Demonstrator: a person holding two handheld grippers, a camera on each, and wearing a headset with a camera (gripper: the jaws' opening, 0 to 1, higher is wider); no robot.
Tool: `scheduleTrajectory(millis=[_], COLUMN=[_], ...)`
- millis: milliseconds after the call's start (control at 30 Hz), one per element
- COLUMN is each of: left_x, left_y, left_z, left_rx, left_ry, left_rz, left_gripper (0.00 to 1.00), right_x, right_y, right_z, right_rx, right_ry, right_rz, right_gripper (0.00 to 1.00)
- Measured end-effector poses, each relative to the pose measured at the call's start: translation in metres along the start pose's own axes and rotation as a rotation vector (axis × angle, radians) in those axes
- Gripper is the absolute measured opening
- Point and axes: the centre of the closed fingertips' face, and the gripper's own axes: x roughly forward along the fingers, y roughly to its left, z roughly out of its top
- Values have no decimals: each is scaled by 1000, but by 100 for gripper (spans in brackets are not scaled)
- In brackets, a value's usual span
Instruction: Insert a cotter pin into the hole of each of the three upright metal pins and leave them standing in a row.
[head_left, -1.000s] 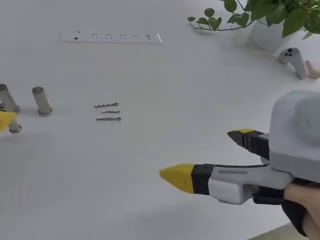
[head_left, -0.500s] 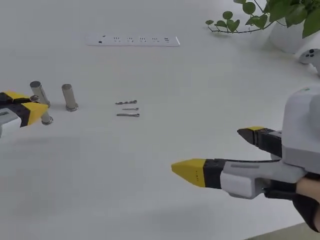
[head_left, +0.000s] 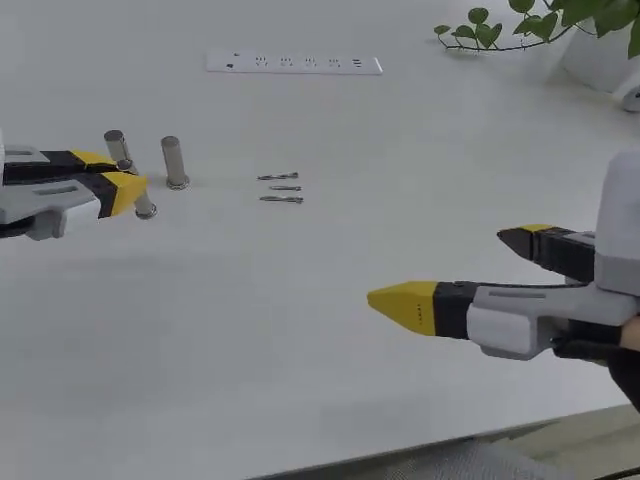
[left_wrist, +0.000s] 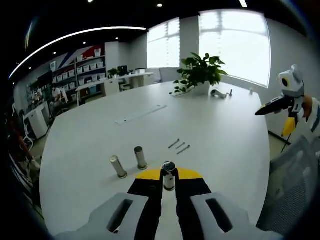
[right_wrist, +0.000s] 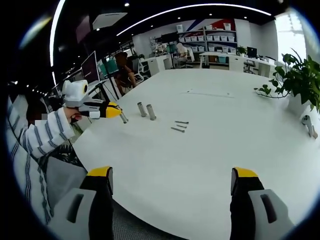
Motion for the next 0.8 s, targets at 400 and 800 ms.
scheduleTrajectory(millis=[400,800], left_x=[-5,-2], left_y=[-19,-44], left_z=[-14,-28], left_rx=[25,33], left_ry=[23,41], left_rz=[-12,-27], left_gripper=[5,5], right_x=[8,18], right_y=[18,32], right_z=[-9,-19], right_rx=[-16,-45], right_ry=[-8,0], right_rz=[51,96], right_gripper=[97,97])
